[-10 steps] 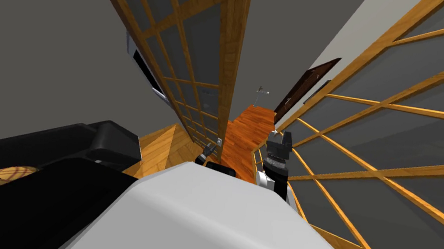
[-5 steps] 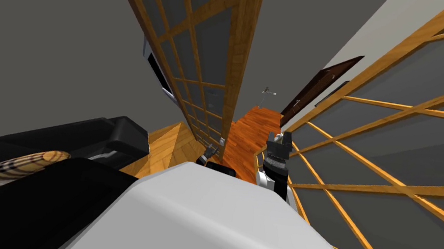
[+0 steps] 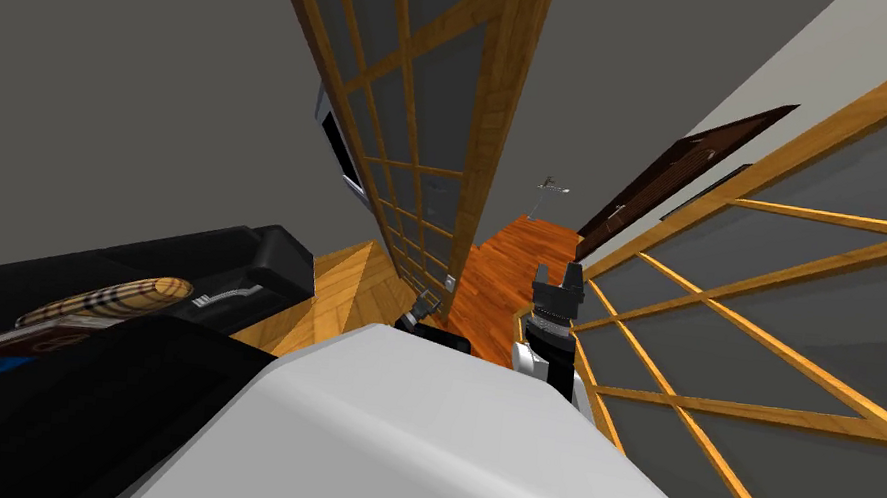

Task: Push the door open

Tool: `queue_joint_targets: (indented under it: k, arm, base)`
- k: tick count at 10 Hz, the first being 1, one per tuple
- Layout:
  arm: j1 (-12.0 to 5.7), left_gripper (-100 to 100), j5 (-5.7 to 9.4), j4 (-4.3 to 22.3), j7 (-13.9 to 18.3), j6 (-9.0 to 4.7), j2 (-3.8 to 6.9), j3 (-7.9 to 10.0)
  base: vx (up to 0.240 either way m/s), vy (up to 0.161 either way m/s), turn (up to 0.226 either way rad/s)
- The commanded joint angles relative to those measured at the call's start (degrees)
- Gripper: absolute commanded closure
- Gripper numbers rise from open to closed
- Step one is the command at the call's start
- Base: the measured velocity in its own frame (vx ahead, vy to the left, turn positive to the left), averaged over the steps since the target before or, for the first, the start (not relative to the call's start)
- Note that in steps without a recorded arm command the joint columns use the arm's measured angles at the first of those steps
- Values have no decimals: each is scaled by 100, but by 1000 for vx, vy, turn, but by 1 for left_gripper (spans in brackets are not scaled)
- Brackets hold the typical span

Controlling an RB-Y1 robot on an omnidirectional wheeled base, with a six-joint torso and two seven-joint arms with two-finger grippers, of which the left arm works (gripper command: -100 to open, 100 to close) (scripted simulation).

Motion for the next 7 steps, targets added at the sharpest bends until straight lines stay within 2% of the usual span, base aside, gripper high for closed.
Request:
queue_joint_targets:
  k: [1, 3, 6, 7]
  arm:
    - [62, -100, -270, -73, -169, -9, -50, 1]
    - [96, -100, -550, -98, -359, -29, -123, 14]
    - [137, -100, -876, -126, -580, -51, -220, 29]
    - [130, -100, -806, -130, -522, -37, -203, 21]
  base:
    - [-17, 6, 187]
    - [-19, 2, 220]
    - [-13, 2, 169]
    - [-5, 0, 31]
